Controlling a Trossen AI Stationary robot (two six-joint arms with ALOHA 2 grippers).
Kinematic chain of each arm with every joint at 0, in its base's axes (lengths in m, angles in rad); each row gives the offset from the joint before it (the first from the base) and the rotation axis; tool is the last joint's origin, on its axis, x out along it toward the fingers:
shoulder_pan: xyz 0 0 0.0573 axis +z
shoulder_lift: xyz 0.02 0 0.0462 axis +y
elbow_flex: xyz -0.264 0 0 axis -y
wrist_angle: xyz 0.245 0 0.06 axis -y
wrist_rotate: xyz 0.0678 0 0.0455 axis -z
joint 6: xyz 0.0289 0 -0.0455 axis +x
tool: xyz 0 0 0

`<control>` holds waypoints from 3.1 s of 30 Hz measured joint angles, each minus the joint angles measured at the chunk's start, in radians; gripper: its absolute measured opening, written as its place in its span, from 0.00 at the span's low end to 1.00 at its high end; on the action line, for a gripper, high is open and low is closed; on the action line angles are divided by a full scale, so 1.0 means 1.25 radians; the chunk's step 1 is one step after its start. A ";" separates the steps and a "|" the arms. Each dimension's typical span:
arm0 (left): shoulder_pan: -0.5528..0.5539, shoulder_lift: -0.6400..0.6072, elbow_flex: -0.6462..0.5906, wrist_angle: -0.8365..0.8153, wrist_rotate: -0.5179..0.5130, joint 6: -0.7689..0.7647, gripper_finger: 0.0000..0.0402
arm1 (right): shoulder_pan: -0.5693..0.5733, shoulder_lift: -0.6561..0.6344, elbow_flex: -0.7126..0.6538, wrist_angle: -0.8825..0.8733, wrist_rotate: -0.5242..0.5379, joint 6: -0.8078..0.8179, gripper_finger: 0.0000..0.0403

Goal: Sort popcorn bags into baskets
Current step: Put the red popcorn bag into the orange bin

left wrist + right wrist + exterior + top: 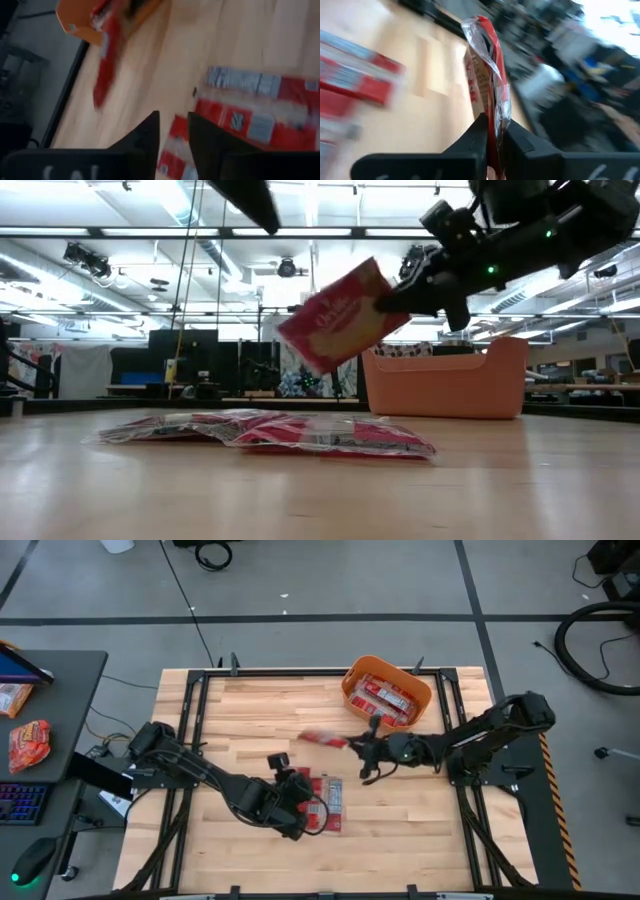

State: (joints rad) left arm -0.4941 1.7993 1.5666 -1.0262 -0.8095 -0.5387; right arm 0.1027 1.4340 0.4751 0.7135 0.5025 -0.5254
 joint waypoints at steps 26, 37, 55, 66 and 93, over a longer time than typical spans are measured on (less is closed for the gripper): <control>-0.055 -0.005 -0.002 -0.078 0.099 -0.119 0.32 | -0.067 -0.327 -0.080 -0.172 0.281 -0.523 0.09; -0.051 -0.005 -0.003 -0.079 0.092 -0.115 0.32 | -0.260 -0.324 0.015 -0.458 0.143 -0.365 0.08; -0.053 -0.004 -0.003 -0.077 0.092 -0.104 0.32 | -0.426 -0.324 0.015 -0.583 0.081 -0.148 0.24; -0.053 -0.004 -0.003 -0.074 0.092 -0.104 0.32 | -0.363 -0.325 0.016 -0.719 0.233 0.157 0.29; -0.053 -0.003 -0.003 -0.075 0.092 -0.103 0.32 | -0.312 -0.326 0.228 -1.308 0.095 0.779 0.29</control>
State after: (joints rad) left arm -0.5602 1.7950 1.5631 -1.1198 -0.6941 -0.6678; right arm -0.2867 1.0264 0.7597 -0.9211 0.6209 0.4478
